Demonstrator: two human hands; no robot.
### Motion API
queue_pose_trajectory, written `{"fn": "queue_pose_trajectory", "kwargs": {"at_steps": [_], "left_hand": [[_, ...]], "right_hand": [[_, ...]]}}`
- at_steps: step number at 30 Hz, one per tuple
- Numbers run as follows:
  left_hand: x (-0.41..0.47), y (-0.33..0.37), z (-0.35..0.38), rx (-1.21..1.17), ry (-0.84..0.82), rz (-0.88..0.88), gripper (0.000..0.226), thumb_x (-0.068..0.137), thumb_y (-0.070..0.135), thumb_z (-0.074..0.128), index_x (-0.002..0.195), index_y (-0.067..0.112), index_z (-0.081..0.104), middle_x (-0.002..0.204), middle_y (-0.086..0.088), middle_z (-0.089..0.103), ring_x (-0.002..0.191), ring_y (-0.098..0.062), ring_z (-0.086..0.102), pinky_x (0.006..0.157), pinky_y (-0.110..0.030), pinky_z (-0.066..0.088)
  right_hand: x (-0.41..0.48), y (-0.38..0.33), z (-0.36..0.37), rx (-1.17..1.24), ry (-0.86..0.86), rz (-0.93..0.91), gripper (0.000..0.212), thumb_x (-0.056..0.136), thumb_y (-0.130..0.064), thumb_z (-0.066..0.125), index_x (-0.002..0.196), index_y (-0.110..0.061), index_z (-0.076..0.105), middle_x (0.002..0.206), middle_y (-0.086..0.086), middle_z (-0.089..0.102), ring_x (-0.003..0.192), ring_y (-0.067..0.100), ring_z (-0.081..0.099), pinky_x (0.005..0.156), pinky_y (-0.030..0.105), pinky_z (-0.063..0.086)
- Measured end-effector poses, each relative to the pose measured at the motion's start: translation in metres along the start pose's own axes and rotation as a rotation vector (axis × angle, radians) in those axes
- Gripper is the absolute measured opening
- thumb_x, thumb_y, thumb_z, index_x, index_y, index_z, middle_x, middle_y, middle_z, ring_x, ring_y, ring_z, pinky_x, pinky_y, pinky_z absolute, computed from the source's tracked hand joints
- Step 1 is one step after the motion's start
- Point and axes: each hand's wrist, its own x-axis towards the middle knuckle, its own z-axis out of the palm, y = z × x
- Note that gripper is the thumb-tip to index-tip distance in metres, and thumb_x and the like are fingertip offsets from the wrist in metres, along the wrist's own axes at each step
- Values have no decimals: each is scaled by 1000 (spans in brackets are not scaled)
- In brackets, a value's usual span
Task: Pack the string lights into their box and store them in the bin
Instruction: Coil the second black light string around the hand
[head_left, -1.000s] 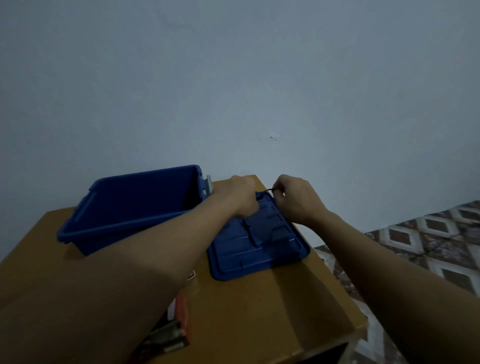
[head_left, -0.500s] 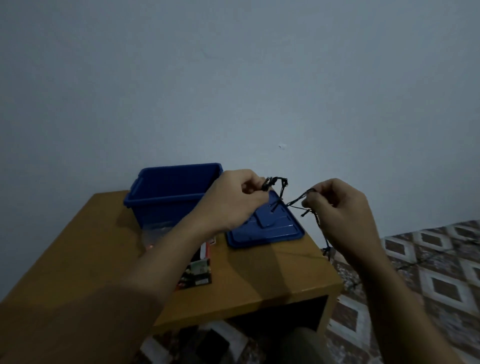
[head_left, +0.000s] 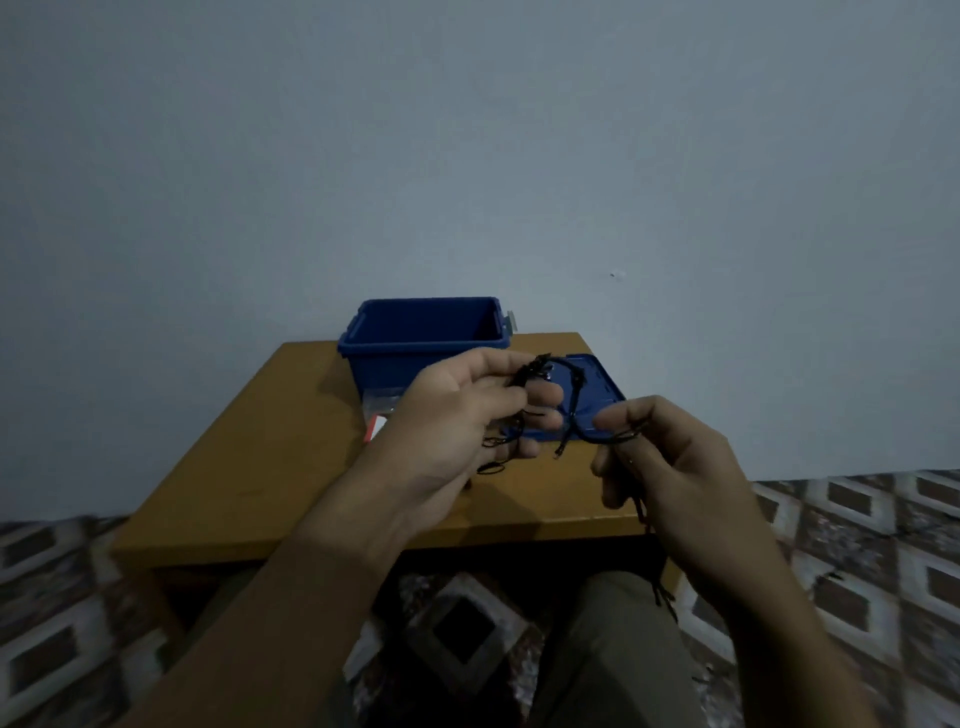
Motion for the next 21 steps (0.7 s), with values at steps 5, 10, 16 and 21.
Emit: {"fn": "queue_pose_trajectory", "kwargs": {"at_steps": [5,10,16,21], "left_hand": [[1,8,2,-174,22,-12,25,99,-6,44,117,3,60,91,-13,74,68,-19,66,55,-28,50],[3,6,12,-208,35,-41,30,97,-7,41,112,5,63,85,-11,70,62,-18,60,54,-29,41],[2,2,24,-162,25,-61,16,95,4,53,109,4,62,72,-6,53,58,-16,49,55,-31,38],[1,3,18,302,-10,-120,23,97,24,60,102,6,73,77,-11,68,74,-24,68,77,-38,51]], "right_hand": [[9,-1,-6,162,-104,149,36,89,12,42,95,-6,72,72,10,67,58,24,51,55,33,40],[5,-13,-7,257,-334,234,29,75,-30,57,84,-8,73,68,10,62,54,17,48,49,23,38],[-2,-11,-2,39,-170,37,29,95,-36,58,87,-10,69,60,2,54,55,17,41,50,25,34],[1,-10,-3,64,-49,-21,21,97,-27,59,86,-11,67,65,-1,63,57,12,52,53,24,44]]}}
